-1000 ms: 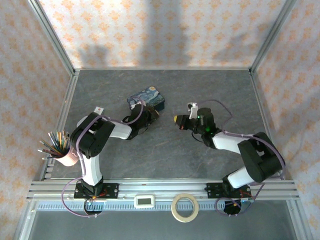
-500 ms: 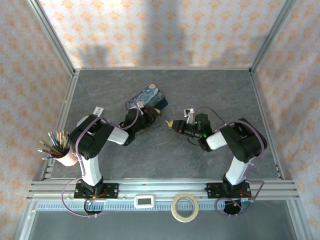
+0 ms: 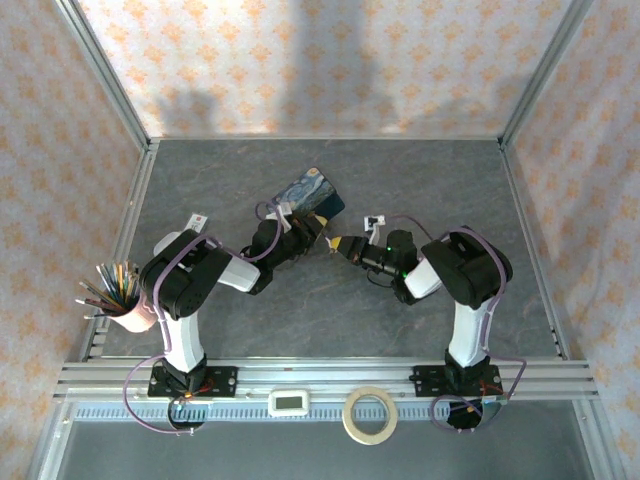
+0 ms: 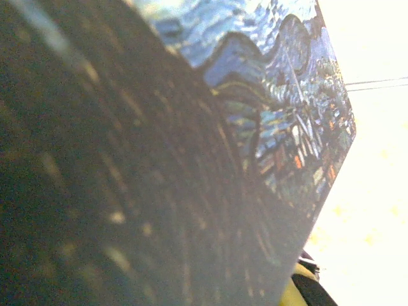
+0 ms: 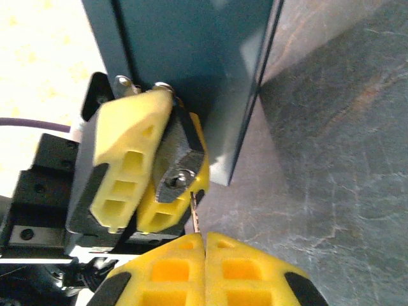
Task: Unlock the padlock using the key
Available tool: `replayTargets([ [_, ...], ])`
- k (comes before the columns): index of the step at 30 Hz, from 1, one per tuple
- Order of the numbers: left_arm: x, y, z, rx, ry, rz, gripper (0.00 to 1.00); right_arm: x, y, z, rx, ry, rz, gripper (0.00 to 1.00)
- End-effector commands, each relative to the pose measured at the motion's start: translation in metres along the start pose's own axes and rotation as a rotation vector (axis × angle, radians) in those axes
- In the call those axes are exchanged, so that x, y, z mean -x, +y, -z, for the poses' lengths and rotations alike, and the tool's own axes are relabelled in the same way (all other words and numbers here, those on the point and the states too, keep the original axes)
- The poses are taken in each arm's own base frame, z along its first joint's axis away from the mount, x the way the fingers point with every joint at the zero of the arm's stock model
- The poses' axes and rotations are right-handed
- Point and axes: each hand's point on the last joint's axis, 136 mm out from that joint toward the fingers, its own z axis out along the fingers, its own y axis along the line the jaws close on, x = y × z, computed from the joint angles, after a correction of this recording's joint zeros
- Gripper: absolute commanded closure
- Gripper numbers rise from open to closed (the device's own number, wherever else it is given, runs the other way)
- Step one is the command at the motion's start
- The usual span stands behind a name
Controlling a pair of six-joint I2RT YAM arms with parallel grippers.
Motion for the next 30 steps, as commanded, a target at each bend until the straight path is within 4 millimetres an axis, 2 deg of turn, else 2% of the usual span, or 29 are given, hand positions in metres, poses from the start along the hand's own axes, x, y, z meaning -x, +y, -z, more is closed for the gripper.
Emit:
replayTargets([
  [1, 0.002, -0.015, 0.001, -0.071, -0.017, -0.02, 1.0, 0.008, 0.017, 0.005, 0.063, -0.039, 0.022, 1.0],
  [10, 0.004, -0.015, 0.0, -0.063, -0.024, -0.032, 1.0, 0.01, 0.014, 0.016, 0.039, -0.056, 0.022, 1.0],
  [17, 0.004, -0.015, 0.002, -0.052, -0.029, -0.041, 1.0, 0.011, 0.023, 0.023, 0.058, -0.063, 0.043, 1.0],
  [30, -0.001, -0.021, 0.0, -0.056, -0.02, -0.053, 1.0, 0.017, 0.027, 0.014, 0.091, -0.056, 0.048, 1.0],
])
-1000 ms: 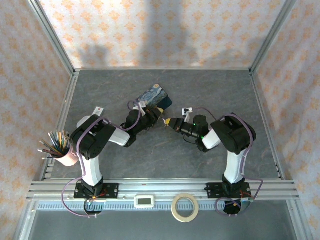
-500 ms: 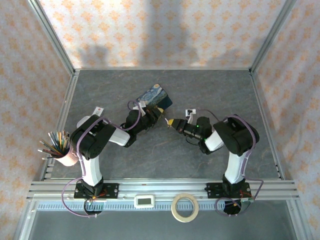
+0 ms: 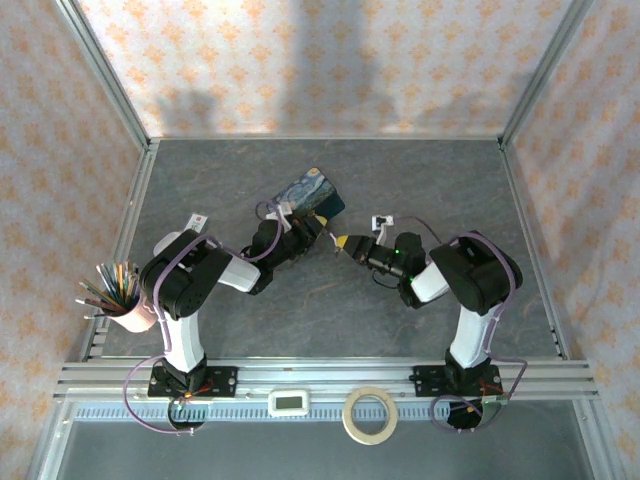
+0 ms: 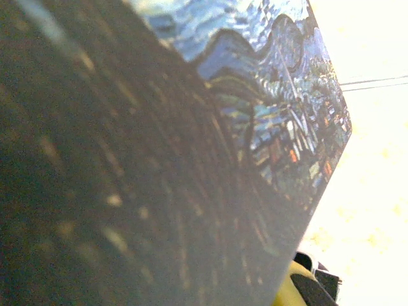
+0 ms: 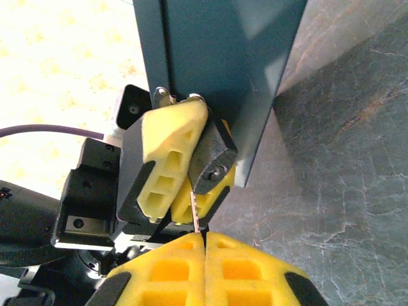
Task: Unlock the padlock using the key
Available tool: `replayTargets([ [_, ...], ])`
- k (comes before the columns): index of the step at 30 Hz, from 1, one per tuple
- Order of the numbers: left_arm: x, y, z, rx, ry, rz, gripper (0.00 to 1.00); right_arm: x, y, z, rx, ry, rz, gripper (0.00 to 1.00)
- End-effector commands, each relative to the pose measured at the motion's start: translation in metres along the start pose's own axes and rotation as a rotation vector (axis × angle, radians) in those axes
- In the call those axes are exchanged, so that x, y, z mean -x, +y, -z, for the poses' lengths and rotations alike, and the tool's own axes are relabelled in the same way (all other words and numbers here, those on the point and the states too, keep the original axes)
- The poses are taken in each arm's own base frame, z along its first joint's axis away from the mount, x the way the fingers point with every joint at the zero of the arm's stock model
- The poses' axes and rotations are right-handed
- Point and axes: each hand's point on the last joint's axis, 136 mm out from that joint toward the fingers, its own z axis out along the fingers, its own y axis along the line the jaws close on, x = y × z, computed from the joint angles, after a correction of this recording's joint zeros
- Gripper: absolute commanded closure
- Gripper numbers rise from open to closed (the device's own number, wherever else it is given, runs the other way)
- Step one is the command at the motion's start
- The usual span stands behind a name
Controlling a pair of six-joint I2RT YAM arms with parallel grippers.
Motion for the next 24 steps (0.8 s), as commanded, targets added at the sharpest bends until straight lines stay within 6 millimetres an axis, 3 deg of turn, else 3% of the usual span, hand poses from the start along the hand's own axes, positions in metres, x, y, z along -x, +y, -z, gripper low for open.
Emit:
replayTargets([
  [1, 0.001, -0.02, 0.001, -0.056, -0.017, -0.037, 1.0, 0.01, 0.014, -0.005, 0.066, -0.015, 0.041, 1.0],
  [24, 0.002, -0.021, 0.001, -0.049, -0.019, -0.041, 1.0, 0.004, 0.006, -0.002, 0.043, -0.009, 0.019, 1.0],
])
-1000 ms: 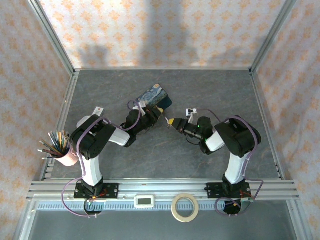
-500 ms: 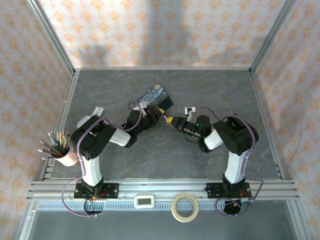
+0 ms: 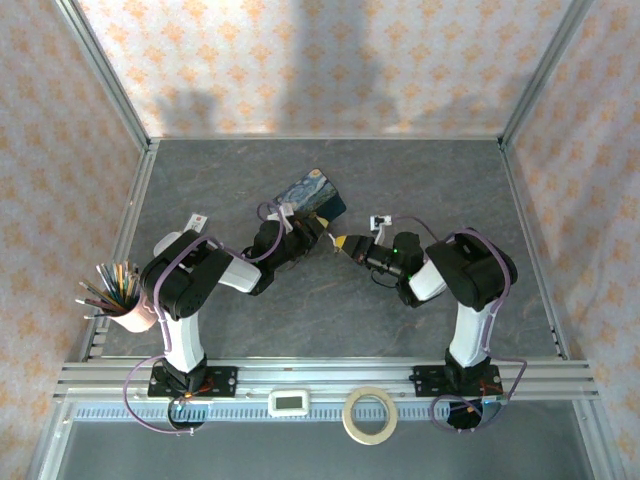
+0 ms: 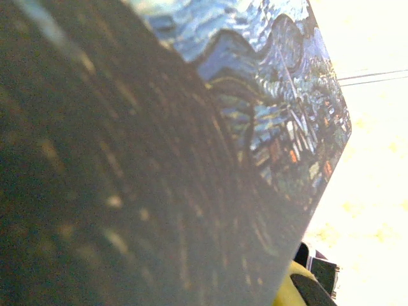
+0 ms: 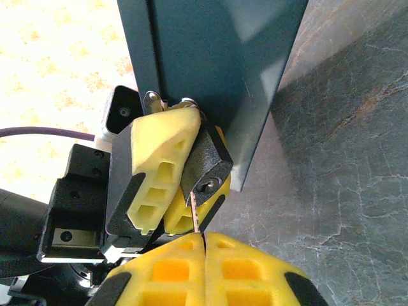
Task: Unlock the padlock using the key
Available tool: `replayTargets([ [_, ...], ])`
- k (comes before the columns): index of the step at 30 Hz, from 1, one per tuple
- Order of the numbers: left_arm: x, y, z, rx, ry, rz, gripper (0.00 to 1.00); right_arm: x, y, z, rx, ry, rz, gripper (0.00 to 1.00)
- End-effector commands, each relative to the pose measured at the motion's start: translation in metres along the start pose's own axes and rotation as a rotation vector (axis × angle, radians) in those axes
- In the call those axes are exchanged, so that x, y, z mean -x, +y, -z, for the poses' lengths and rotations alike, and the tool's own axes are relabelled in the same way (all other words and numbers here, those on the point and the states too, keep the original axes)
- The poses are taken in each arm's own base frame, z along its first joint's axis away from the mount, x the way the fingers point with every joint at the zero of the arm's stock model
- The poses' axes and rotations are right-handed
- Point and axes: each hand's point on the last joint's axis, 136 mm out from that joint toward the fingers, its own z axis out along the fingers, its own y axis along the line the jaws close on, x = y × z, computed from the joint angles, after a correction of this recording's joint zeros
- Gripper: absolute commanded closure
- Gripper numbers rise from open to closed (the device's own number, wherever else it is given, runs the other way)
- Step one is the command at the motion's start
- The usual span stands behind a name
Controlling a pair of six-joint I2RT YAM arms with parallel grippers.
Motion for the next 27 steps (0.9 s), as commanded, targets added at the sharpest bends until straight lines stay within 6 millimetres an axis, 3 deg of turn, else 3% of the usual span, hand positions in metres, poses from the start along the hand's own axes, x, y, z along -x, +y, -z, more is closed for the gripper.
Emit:
replayTargets([
  [1, 0.0054, -0.0237, 0.0014, -0.059, -0.026, -0.026, 1.0, 0.0065, 0.0135, 0.0018, 0.049, -0.022, 0.033, 1.0],
  [17, 0.0058, -0.0245, 0.0018, -0.061, -0.028, -0.023, 1.0, 0.0049, 0.0114, 0.0067, 0.034, -0.031, 0.034, 1.0],
  [27, 0.0058, -0.0271, 0.003, -0.07, -0.028, -0.022, 1.0, 0.0123, 0.0163, -0.0005, 0.058, -0.039, 0.042, 1.0],
])
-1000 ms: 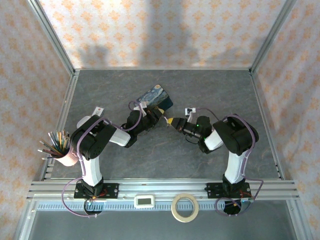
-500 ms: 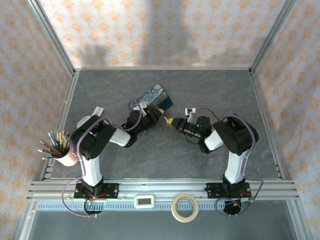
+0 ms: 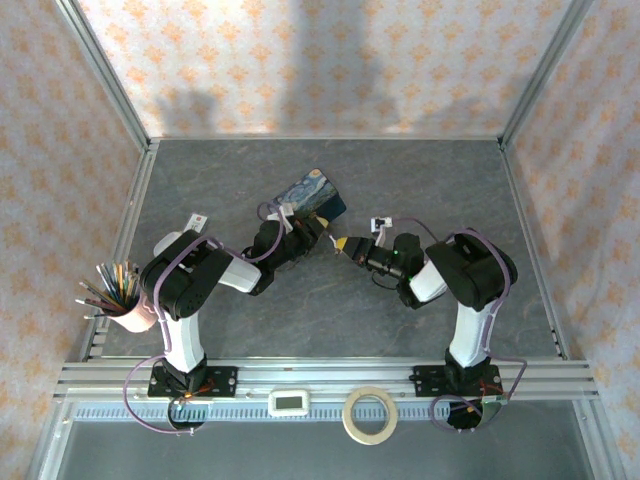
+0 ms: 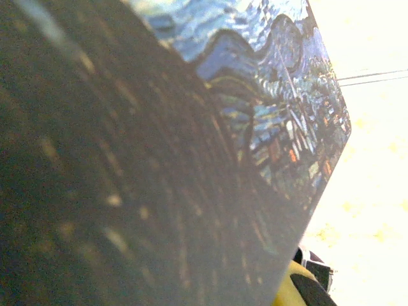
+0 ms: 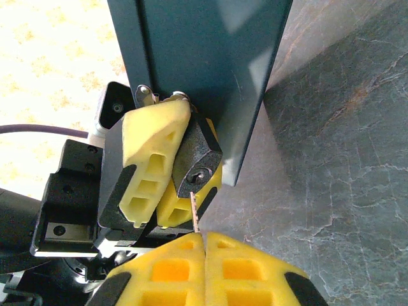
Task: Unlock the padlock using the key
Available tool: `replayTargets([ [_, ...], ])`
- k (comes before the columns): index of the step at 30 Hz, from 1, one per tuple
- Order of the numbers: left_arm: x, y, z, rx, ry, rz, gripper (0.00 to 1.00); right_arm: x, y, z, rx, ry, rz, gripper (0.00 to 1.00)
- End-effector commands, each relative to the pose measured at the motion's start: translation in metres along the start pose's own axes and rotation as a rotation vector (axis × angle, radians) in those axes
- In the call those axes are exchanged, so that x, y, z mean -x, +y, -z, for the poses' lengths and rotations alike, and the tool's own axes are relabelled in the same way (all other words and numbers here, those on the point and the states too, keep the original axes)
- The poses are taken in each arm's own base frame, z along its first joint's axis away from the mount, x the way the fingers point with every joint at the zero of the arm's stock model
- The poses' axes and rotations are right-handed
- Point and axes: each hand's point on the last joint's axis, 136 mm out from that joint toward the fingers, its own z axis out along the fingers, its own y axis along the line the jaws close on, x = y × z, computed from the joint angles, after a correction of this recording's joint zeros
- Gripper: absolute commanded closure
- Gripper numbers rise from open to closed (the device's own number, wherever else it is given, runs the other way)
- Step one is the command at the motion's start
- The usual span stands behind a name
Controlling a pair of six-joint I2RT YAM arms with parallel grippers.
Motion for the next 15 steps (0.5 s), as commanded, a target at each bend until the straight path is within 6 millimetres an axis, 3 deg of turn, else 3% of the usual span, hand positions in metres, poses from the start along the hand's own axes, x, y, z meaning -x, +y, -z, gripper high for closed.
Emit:
replayTargets([
  [1, 0.0057, -0.0272, 0.003, -0.07, -0.028, -0.022, 1.0, 0.0152, 0.0195, -0.0035, 0.069, -0.039, 0.05, 1.0],
  [15, 0.0038, -0.031, 0.0053, -0.082, -0.027, -0.021, 1.0, 0.0172, 0.0173, -0.0066, 0.066, -0.041, 0.051, 1.0],
])
